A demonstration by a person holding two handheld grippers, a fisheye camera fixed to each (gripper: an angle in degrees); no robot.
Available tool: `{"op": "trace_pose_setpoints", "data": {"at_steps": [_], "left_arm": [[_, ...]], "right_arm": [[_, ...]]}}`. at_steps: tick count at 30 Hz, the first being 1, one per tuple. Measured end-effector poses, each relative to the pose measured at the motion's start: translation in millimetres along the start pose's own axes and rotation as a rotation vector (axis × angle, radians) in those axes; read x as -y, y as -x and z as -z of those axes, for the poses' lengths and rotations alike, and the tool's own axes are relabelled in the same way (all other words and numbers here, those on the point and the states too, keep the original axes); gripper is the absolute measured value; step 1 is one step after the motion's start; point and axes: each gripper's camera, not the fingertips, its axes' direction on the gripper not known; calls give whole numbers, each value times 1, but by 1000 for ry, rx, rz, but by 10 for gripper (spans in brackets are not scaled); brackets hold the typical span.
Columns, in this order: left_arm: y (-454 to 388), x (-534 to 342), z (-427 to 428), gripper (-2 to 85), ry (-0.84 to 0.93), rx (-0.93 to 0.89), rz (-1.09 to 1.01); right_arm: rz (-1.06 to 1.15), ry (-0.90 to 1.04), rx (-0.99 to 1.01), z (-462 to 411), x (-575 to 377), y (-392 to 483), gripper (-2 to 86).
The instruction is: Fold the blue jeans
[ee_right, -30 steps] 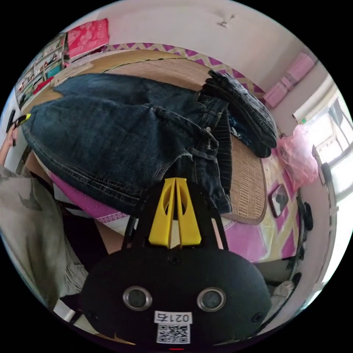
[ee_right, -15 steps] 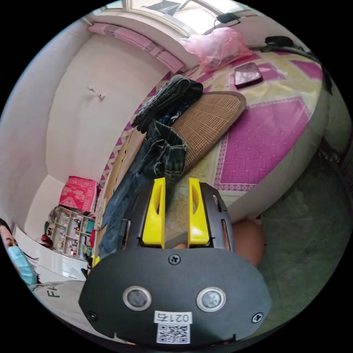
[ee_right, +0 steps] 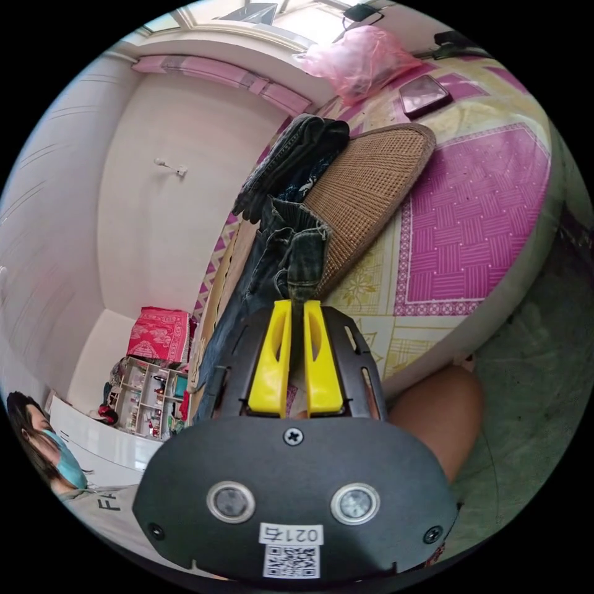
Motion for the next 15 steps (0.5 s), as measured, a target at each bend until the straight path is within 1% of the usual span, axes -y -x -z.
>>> {"op": "trace_pose_setpoints", "data": {"at_steps": [8, 15], "left_arm": [[19, -17, -13, 83, 30, 5, 45], [39, -30, -31, 82, 36, -26, 79]], "right_arm": [[-2, -8, 21, -12, -11, -19, 13], [-10, -13, 40, -19, -15, -30, 12]]}}
